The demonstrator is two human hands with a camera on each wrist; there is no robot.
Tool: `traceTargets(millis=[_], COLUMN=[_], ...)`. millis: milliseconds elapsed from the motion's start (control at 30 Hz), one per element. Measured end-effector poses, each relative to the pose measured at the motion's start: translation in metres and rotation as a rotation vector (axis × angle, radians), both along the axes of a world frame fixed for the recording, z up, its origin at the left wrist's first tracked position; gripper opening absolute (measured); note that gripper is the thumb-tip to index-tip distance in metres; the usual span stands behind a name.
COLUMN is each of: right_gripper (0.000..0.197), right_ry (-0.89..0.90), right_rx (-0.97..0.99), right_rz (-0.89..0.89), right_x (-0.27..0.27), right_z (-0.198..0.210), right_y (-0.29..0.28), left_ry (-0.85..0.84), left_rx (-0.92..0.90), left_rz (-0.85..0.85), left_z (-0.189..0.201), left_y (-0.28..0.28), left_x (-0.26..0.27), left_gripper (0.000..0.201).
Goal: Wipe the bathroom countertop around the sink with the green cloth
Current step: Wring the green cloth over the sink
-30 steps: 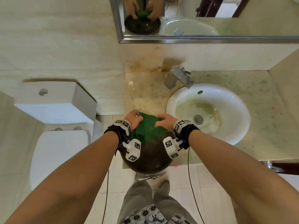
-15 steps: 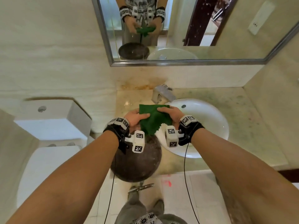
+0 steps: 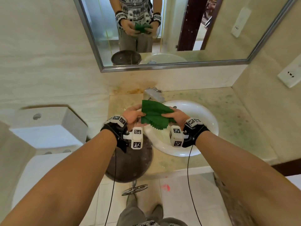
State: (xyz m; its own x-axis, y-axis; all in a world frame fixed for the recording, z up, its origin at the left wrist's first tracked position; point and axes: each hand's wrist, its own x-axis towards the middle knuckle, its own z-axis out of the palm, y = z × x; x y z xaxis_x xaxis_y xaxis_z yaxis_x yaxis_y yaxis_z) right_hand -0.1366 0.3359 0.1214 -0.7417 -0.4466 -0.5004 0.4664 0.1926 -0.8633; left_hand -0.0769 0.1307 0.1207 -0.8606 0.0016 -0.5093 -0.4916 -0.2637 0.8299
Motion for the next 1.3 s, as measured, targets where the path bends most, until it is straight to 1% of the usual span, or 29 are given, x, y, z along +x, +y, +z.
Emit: traceTargets(millis=[67,100,167,267,333,367,467,533,567,633,733,767,800,900,933,1000,1067,1133,1200,1267,1300], right_gripper=[0.023,0.024,0.031,0.046,0.050,0.049,0.036,0.027,0.022,0.013,0.043,0.048,0.047,0.025,0.023,0.026,0.020,0.020,0.028,0.038,0.040], right_ry=[0.029,0.028,-0.018,-0.068,-0.052,-0.048,-0.102,-0.143,-0.141,-0.079,-0.002,0.012,0.014,-0.055,-0.082,-0.125,-0.158,-0.196,-0.193,-0.192,-0.192], right_rx=[0.007,0.009,-0.014,0.011,0.034,0.040,-0.003,-0.018,-0.006,0.048,0.129,0.152,0.161,0.095,0.078,0.095,0.105,0.082,0.085,0.119,0.148], right_rz=[-0.010,-0.015,-0.022,-0.013,-0.008,-0.010,-0.007,-0.002,-0.007,-0.019,-0.012,-0.034,-0.070,-0.198,-0.224,-0.203,-0.163,-0.215,-0.296,-0.338,-0.340], right_x=[0.000,0.001,0.004,0.008,0.011,0.011,0.012,0.013,0.014,0.017,0.021,0.024,0.027,0.038,0.041,0.046,0.054,0.061,0.068,0.073,0.074], right_z=[0.000,0.001,0.002,0.005,0.008,0.010,0.011,0.011,0.011,0.011,0.011,0.011,0.010,0.007,0.004,-0.004,-0.012,-0.022,-0.029,-0.036,-0.041], right_y=[0.004,0.005,0.006,0.003,-0.002,-0.005,-0.013,-0.021,-0.026,-0.035,-0.043,-0.044,-0.046,-0.047,-0.046,-0.046,-0.048,-0.050,-0.050,-0.049,-0.047], left_ry=[-0.002,-0.013,-0.046,-0.058,-0.029,-0.013,0.003,0.007,0.013,-0.009,-0.086,-0.104,-0.122,-0.159,-0.168,-0.176,-0.176,-0.181,-0.208,-0.247,-0.265], left_rx=[-0.022,-0.030,-0.028,-0.058,-0.131,-0.184,-0.290,-0.342,-0.392,-0.469,-0.415,-0.392,-0.365,-0.215,-0.156,-0.046,0.020,0.040,0.037,-0.011,-0.053], left_rz=[0.017,0.039,0.086,0.111,0.069,0.024,-0.065,-0.115,-0.162,-0.292,-0.414,-0.426,-0.423,-0.375,-0.358,-0.323,-0.298,-0.292,-0.305,-0.329,-0.336], left_z=[0.003,0.004,0.007,0.006,0.002,0.001,-0.004,-0.006,-0.008,-0.011,-0.013,-0.014,-0.016,-0.025,-0.027,-0.032,-0.035,-0.040,-0.043,-0.049,-0.053], left_y=[-0.001,-0.001,-0.001,-0.002,-0.005,-0.006,-0.012,-0.016,-0.019,-0.024,-0.025,-0.024,-0.024,-0.024,-0.024,-0.024,-0.022,-0.018,-0.013,-0.010,-0.008], left_x=[-0.001,-0.001,-0.003,-0.006,-0.009,-0.010,-0.011,-0.010,-0.009,-0.005,0.001,0.003,0.005,0.011,0.013,0.016,0.021,0.024,0.027,0.029,0.030], left_gripper=[0.040,0.034,0.024,0.020,0.008,0.005,0.022,0.030,0.033,0.038,0.037,0.035,0.031,0.023,0.023,0.025,0.027,0.031,0.030,0.023,0.022])
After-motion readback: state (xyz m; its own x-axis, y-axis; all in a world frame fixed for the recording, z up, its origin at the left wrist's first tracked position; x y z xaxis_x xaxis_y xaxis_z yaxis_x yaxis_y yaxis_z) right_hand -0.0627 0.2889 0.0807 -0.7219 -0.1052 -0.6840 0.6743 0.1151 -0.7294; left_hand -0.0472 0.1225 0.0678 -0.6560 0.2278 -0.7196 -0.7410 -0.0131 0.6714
